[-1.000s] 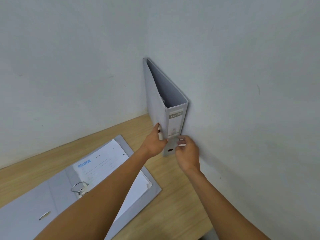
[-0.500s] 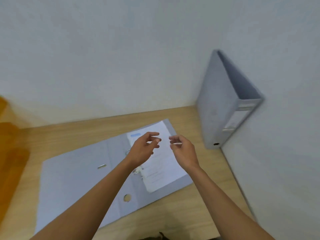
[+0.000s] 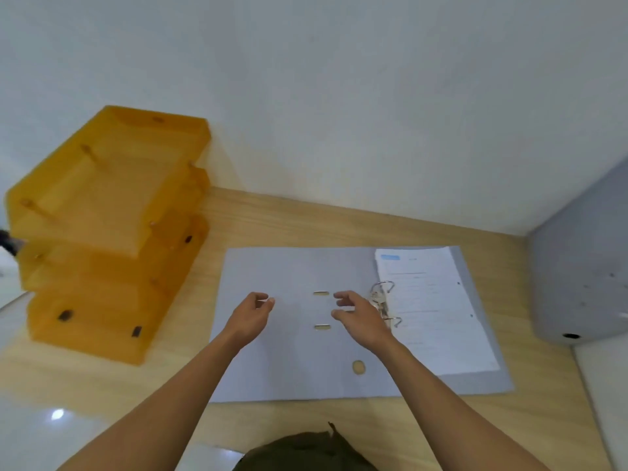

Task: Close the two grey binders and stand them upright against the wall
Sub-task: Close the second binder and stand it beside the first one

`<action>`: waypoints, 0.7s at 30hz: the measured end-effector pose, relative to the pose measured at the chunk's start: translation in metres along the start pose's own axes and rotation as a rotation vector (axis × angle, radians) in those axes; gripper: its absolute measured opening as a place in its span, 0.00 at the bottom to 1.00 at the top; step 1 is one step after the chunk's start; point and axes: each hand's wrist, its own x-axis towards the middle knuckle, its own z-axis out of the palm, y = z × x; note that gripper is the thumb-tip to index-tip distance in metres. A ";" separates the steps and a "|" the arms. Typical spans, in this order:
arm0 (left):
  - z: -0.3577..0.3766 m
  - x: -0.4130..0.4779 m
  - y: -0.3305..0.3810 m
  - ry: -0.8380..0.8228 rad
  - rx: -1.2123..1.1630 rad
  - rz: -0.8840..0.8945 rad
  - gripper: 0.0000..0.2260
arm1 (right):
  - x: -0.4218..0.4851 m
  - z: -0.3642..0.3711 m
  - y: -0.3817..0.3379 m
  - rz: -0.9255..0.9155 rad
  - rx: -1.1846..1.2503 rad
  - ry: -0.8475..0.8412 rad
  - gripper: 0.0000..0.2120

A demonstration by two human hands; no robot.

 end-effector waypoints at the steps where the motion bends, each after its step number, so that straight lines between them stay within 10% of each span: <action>1: -0.006 0.002 -0.010 0.016 0.003 -0.023 0.22 | 0.002 0.009 0.002 0.022 -0.009 -0.026 0.21; 14: -0.033 0.047 -0.047 0.269 -0.025 -0.281 0.33 | 0.031 0.083 0.000 0.148 -0.049 -0.125 0.35; 21: -0.068 0.089 -0.033 0.223 -0.230 -0.196 0.20 | 0.056 0.074 -0.013 0.141 -0.001 -0.080 0.35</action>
